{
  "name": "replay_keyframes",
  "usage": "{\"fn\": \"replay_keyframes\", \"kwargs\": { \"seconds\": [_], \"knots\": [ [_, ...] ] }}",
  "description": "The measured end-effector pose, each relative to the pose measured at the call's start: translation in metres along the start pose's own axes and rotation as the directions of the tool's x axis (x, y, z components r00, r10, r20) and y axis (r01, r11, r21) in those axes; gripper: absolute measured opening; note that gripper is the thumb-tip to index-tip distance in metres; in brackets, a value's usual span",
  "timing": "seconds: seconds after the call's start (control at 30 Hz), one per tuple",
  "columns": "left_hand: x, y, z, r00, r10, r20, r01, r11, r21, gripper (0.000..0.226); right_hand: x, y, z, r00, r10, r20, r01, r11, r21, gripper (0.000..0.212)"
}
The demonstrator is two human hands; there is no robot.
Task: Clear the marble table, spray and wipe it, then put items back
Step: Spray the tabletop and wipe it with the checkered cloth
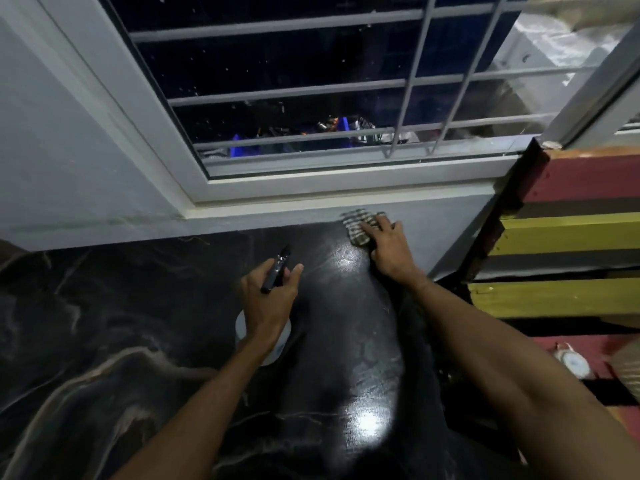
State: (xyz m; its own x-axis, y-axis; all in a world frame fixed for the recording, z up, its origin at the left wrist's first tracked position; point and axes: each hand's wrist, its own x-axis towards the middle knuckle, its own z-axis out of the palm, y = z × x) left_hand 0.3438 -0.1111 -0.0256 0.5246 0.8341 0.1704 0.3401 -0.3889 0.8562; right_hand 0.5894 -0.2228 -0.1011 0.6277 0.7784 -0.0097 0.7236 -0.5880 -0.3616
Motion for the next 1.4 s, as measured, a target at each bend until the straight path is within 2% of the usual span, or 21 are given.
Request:
{"fn": "replay_keyframes", "kwargs": {
  "seconds": [0.03, 0.1, 0.3, 0.4, 0.43, 0.47, 0.57, 0.6, 0.63, 0.7, 0.73, 0.87, 0.93, 1.0, 1.1, 1.13, 1.23, 1.27, 1.3, 1.37, 1.4],
  "knots": [
    [-0.004, 0.001, 0.002, 1.0, 0.005, -0.002, -0.005, 1.0, -0.002, 0.033, 0.003, 0.005, -0.003, 0.997, 0.079, -0.019, -0.079, 0.997, -0.003, 0.07],
    [-0.011, 0.004, 0.002, 1.0, -0.016, 0.001, 0.016, 1.0, -0.016, 0.032, -0.01, 0.004, 0.001, 0.994, 0.108, -0.011, -0.108, 0.994, -0.029, 0.072],
    [-0.047, 0.008, -0.029, 0.987, -0.162, 0.013, 0.163, 0.985, -0.061, 0.035, -0.124, -0.002, 0.005, 0.985, -0.148, 0.086, 0.152, 0.987, -0.046, 0.085],
    [-0.077, 0.005, -0.053, 0.979, -0.203, 0.013, 0.203, 0.978, -0.042, 0.036, -0.155, -0.018, 0.006, 0.991, 0.131, 0.02, -0.131, 0.991, -0.004, 0.081],
    [-0.088, 0.004, -0.059, 0.977, -0.213, 0.019, 0.214, 0.976, -0.048, 0.037, -0.166, -0.034, 0.009, 0.986, 0.164, 0.015, -0.164, 0.986, 0.002, 0.082],
    [-0.098, 0.001, -0.066, 0.974, -0.224, 0.023, 0.225, 0.972, -0.063, 0.039, -0.176, -0.052, 0.015, 0.991, 0.125, 0.043, -0.125, 0.992, -0.001, 0.083],
    [-0.121, -0.014, -0.09, 0.974, -0.227, 0.027, 0.227, 0.974, -0.016, 0.049, -0.202, -0.09, 0.031, 0.982, -0.147, 0.12, 0.15, 0.989, -0.012, 0.085],
    [-0.126, -0.019, -0.093, 0.97, -0.241, 0.03, 0.242, 0.97, -0.007, 0.051, -0.2, -0.089, 0.03, 0.99, -0.106, 0.098, 0.107, 0.994, -0.005, 0.084],
    [-0.133, -0.027, -0.1, 0.963, -0.267, 0.038, 0.267, 0.964, -0.008, 0.051, -0.2, -0.092, 0.032, 0.997, 0.031, 0.067, -0.033, 0.999, 0.018, 0.082],
    [-0.146, -0.042, -0.123, 0.959, -0.281, 0.046, 0.281, 0.96, 0.001, 0.044, -0.203, -0.11, 0.041, 0.955, 0.296, 0.014, -0.296, 0.953, 0.067, 0.076],
    [-0.152, -0.051, -0.135, 0.964, -0.264, 0.044, 0.264, 0.965, 0.01, 0.039, -0.206, -0.126, 0.047, 0.94, 0.34, 0.006, -0.34, 0.939, 0.06, 0.075],
    [-0.167, -0.077, -0.183, 0.976, -0.214, -0.029, 0.215, 0.977, 0.014, 0.043, -0.205, -0.188, 0.07, 0.968, 0.249, 0.023, -0.25, 0.966, 0.058, 0.072],
    [-0.17, -0.086, -0.205, 0.973, -0.217, -0.084, 0.216, 0.976, -0.013, 0.043, -0.201, -0.217, 0.078, 0.94, 0.342, 0.0, -0.34, 0.934, 0.11, 0.068],
    [-0.175, -0.104, -0.235, 0.97, -0.206, -0.133, 0.209, 0.978, 0.009, 0.04, -0.205, -0.269, 0.096, 0.969, 0.245, 0.044, -0.248, 0.964, 0.099, 0.07],
    [-0.177, -0.129, -0.277, 0.96, -0.217, -0.176, 0.231, 0.971, 0.059, 0.037, -0.212, -0.338, 0.125, 0.976, -0.133, 0.17, 0.123, 0.99, 0.068, 0.073],
    [-0.178, -0.136, -0.289, 0.955, -0.215, -0.204, 0.234, 0.969, 0.076, 0.037, -0.207, -0.355, 0.127, 0.975, -0.149, 0.163, 0.136, 0.987, 0.086, 0.073],
    [-0.183, -0.151, -0.322, 0.936, -0.207, -0.286, 0.241, 0.966, 0.091, 0.038, -0.198, -0.397, 0.134, 0.991, -0.002, 0.137, -0.012, 0.994, 0.104, 0.07],
    [-0.186, -0.157, -0.332, 0.93, -0.208, -0.303, 0.25, 0.963, 0.105, 0.037, -0.206, -0.416, 0.139, 0.985, -0.069, 0.158, 0.053, 0.993, 0.101, 0.07],
    [-0.189, -0.16, -0.337, 0.928, -0.207, -0.31, 0.254, 0.96, 0.118, 0.036, -0.218, -0.432, 0.145, 0.957, -0.2, 0.208, 0.184, 0.978, 0.096, 0.07],
    [-0.197, -0.164, -0.343, 0.927, -0.218, -0.305, 0.264, 0.957, 0.119, 0.035, -0.249, -0.448, 0.159, 0.803, -0.499, 0.326, 0.499, 0.862, 0.09, 0.076],
    [-0.2, -0.165, -0.344, 0.928, -0.228, -0.296, 0.272, 0.955, 0.118, 0.035, -0.257, -0.444, 0.16, 0.75, -0.573, 0.33, 0.574, 0.812, 0.104, 0.078]
  ]
}}
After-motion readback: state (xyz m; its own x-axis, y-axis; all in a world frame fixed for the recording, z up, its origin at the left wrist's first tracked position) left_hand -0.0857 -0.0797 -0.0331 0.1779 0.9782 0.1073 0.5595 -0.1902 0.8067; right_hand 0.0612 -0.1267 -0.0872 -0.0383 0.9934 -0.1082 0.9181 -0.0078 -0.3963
